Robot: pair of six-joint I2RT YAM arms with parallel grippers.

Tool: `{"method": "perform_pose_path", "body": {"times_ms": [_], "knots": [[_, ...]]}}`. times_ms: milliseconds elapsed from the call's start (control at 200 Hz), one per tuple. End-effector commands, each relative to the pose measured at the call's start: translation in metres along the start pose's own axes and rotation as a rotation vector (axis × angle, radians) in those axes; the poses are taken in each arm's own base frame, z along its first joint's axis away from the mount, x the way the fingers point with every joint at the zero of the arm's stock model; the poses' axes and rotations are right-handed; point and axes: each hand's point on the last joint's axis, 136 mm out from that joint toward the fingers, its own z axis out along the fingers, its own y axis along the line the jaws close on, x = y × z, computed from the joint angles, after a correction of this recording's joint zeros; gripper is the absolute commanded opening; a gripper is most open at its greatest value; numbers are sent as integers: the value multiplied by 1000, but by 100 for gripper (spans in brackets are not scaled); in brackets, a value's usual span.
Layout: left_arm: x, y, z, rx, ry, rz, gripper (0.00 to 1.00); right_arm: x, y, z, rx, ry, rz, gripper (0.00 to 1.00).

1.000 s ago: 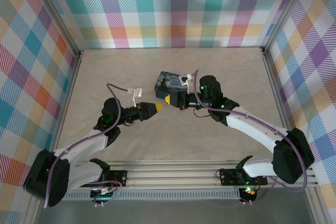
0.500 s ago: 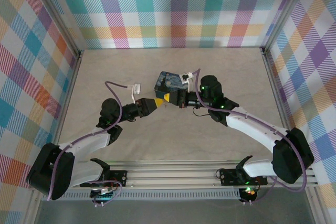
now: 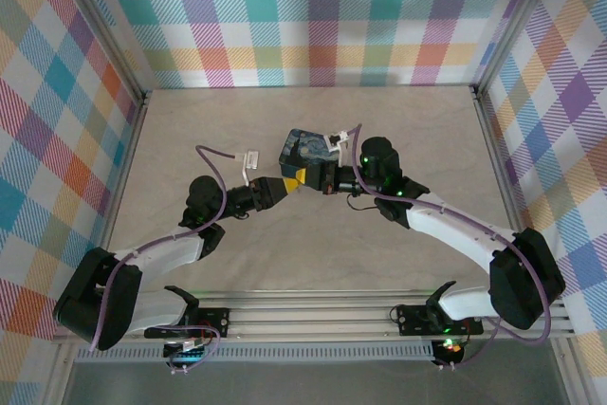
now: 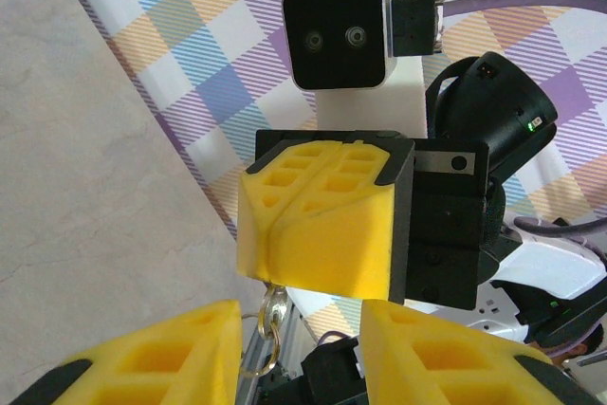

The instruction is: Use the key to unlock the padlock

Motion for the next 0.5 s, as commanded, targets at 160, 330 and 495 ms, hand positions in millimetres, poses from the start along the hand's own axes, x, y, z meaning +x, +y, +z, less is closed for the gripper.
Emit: {"method": "perform_pose_path", "body": {"times_ms": [160,330,495], "knots": [[-8,-21,7,68,1,66,27,-3,6,-1,-34,-12,-8,0],[-6,-22,7,71,7,70,25,-3,7,1,-41,-13,-1,0],[-4,-21,9,66,17,72,22,-4,8,1,-44,-13,-3,0]]}}
